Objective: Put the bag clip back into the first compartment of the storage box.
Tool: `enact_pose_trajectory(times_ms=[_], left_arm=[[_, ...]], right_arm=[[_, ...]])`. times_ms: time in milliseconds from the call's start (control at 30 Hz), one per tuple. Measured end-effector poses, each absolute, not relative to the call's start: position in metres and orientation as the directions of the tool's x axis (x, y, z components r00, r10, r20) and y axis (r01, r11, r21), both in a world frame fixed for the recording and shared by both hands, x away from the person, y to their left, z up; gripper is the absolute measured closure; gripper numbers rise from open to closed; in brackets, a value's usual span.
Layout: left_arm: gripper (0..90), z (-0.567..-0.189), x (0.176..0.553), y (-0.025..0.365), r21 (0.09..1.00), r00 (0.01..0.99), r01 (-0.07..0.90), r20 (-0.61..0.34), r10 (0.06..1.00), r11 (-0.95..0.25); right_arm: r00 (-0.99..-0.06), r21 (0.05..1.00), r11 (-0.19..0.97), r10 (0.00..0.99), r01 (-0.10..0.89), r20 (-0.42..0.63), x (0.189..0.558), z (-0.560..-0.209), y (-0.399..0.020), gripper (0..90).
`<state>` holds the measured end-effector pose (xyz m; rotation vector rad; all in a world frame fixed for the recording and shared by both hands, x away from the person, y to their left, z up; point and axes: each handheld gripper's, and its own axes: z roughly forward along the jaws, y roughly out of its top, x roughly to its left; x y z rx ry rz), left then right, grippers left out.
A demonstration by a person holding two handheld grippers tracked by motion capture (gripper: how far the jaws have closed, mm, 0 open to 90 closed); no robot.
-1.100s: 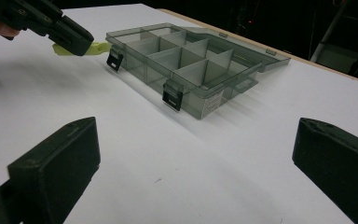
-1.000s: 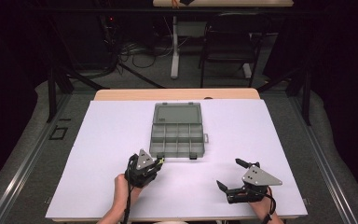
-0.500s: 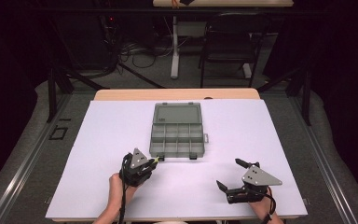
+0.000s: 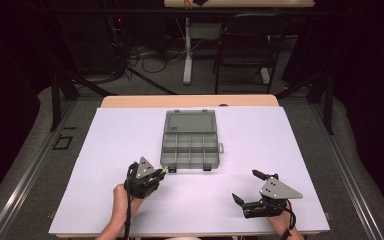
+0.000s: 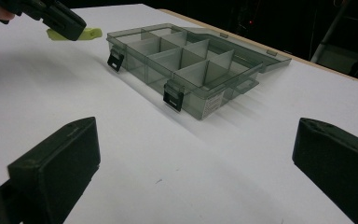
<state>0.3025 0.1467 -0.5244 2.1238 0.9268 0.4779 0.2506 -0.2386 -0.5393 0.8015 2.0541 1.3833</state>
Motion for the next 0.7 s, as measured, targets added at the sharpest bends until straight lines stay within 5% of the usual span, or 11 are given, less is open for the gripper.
enact_pose_trajectory(times_ms=[700], left_arm=[[80.1, -0.507, 0.311, 0.154, 0.787, 0.658, 0.444, 0.037, 0.752, -0.427]], right_arm=[[-0.685, 0.938, 0.298, 0.721, 0.177, -0.100, 0.251, -0.539, -0.239, 0.3]])
